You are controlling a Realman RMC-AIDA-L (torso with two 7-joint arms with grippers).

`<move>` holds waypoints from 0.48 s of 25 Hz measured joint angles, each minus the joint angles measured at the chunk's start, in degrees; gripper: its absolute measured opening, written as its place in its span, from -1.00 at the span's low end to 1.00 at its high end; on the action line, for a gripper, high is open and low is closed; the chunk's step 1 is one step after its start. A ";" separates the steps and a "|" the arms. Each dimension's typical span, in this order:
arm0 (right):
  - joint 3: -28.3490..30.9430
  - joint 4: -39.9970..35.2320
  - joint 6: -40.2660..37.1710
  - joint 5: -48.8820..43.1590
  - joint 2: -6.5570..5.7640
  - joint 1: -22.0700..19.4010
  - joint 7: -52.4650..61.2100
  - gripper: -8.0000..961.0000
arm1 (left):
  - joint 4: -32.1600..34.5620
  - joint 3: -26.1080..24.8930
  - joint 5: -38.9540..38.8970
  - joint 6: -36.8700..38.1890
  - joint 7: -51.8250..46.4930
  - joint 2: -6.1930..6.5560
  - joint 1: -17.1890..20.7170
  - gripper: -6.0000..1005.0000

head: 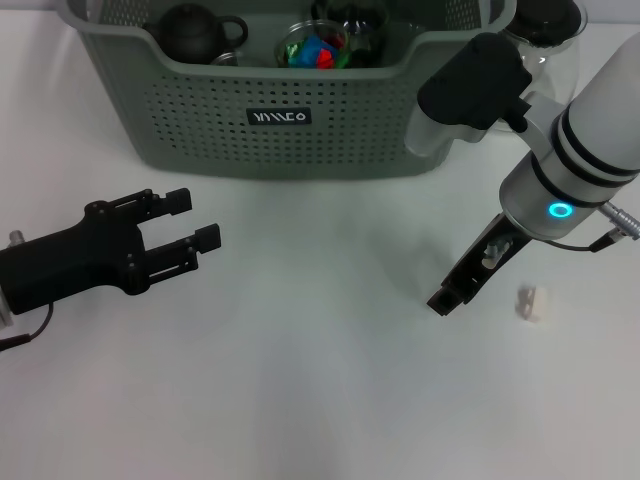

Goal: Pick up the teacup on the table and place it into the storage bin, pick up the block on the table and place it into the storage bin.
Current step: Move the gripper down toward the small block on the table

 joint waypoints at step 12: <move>-1.15 0.57 1.64 0.16 0.15 0.15 0.27 0.09 | 0.00 0.09 -0.07 -0.61 -0.03 0.00 -0.01 0.39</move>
